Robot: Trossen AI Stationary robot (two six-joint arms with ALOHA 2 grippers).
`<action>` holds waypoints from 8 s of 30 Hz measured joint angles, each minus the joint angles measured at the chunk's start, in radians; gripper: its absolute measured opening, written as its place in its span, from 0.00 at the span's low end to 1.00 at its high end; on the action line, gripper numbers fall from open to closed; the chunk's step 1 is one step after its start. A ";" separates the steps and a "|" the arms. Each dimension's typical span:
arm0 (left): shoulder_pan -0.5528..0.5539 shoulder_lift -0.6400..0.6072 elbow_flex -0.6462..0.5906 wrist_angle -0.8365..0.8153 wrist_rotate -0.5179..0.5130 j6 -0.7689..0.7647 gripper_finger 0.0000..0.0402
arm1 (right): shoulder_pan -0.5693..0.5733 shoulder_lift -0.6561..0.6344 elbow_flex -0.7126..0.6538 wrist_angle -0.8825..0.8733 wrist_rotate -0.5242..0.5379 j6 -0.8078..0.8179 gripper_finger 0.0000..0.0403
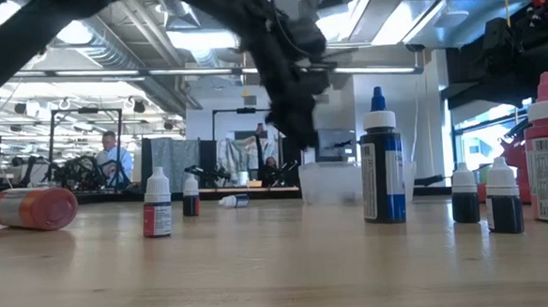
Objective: Pick & Place food coloring
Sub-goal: Put the top small blue food coloring bottle in the transparent bin, then put the big red food coloring bottle in the transparent bin
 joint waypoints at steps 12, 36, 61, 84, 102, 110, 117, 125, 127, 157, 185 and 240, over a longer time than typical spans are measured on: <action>0.030 -0.142 -0.078 -0.225 -0.091 -0.081 0.41 | 0.000 0.000 0.000 0.000 0.000 0.000 0.56; -0.016 -0.141 -0.419 -0.027 0.001 -0.275 0.41 | 0.000 0.000 0.000 -0.007 0.007 0.000 0.56; -0.036 -0.076 -0.422 -0.008 -0.030 -0.290 0.34 | 0.000 0.000 0.000 -0.010 0.009 -0.001 0.56; -0.022 -0.088 -0.282 -0.035 0.019 -0.212 0.18 | 0.000 0.000 0.000 -0.019 0.010 -0.004 0.56; -0.022 -0.071 -0.089 0.330 -0.050 -0.212 0.18 | 0.000 0.000 0.000 -0.037 0.009 0.000 0.56; -0.025 -0.043 -0.121 0.371 -0.056 -0.254 0.18 | 0.000 -0.001 0.000 -0.051 0.009 -0.001 0.56; -0.025 -0.006 -0.121 0.374 -0.055 -0.272 0.18 | 0.000 0.000 0.000 -0.056 0.009 0.000 0.56; -0.025 0.038 -0.121 0.371 -0.047 -0.272 0.19 | 0.000 0.000 0.000 -0.056 0.009 0.000 0.56; -0.028 0.040 -0.121 0.375 -0.049 -0.272 0.19 | 0.000 0.000 0.000 -0.056 0.009 0.000 0.56; -0.028 -0.027 -0.107 0.388 -0.053 -0.194 0.37 | 0.000 0.000 0.007 0.261 -0.298 -0.408 0.56; 0.005 -0.157 -0.107 0.061 -0.184 -0.032 0.37 | 0.051 0.940 0.770 -0.489 -0.967 -0.077 0.56; 0.004 -0.157 -0.107 0.076 -0.179 0.040 0.36 | 0.184 1.442 0.980 -0.975 -1.220 0.176 0.50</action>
